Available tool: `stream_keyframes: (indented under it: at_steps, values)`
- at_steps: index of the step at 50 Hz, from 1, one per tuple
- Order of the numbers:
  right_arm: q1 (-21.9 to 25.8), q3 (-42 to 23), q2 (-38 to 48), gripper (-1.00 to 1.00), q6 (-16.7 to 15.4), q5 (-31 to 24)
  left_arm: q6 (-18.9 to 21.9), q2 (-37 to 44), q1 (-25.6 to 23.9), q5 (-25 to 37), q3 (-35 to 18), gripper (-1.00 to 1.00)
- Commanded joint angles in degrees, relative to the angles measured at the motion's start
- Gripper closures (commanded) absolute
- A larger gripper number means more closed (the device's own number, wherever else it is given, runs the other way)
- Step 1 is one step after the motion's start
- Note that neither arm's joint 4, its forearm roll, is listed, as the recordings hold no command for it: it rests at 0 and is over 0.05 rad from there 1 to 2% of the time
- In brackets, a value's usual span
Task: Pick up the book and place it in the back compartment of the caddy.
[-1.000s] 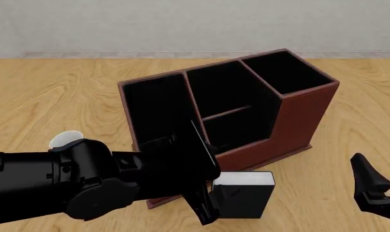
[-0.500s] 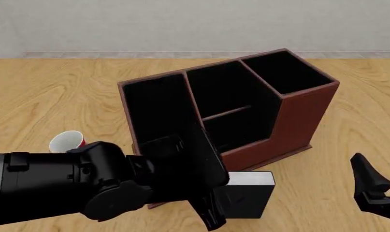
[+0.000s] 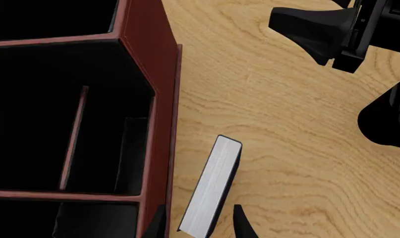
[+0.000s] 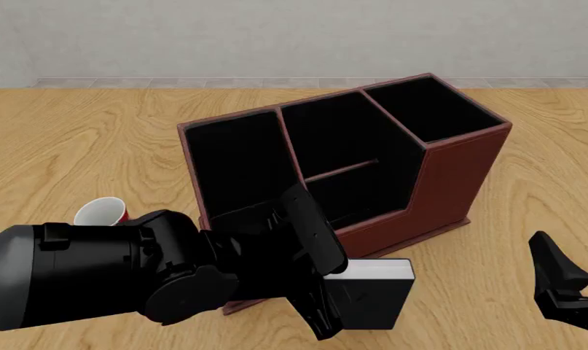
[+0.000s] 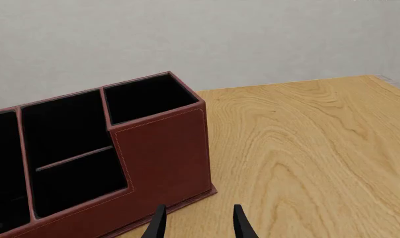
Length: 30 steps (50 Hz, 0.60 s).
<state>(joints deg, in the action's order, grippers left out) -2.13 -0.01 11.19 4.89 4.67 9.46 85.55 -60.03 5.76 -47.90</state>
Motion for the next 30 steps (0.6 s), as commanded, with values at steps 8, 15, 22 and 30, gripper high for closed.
stream_keyframes:
  at_steps: [8,15,22,30]
  values:
    - [0.0,0.0,0.4,-1.0,0.1,0.2,-0.9,1.3,-0.3,0.5,-0.5,-1.0]
    - [-0.1,0.0,0.3,-1.0,0.1,0.1,-2.3,2.9,-1.2,2.4,-1.7,-1.0]
    - [-0.1,0.0,0.3,-1.0,0.0,0.3,-2.8,3.7,-1.7,3.1,-2.3,-1.0]
    - [-0.1,0.0,0.7,-1.0,0.1,0.5,-3.0,4.1,-1.8,3.6,-2.6,-1.0]
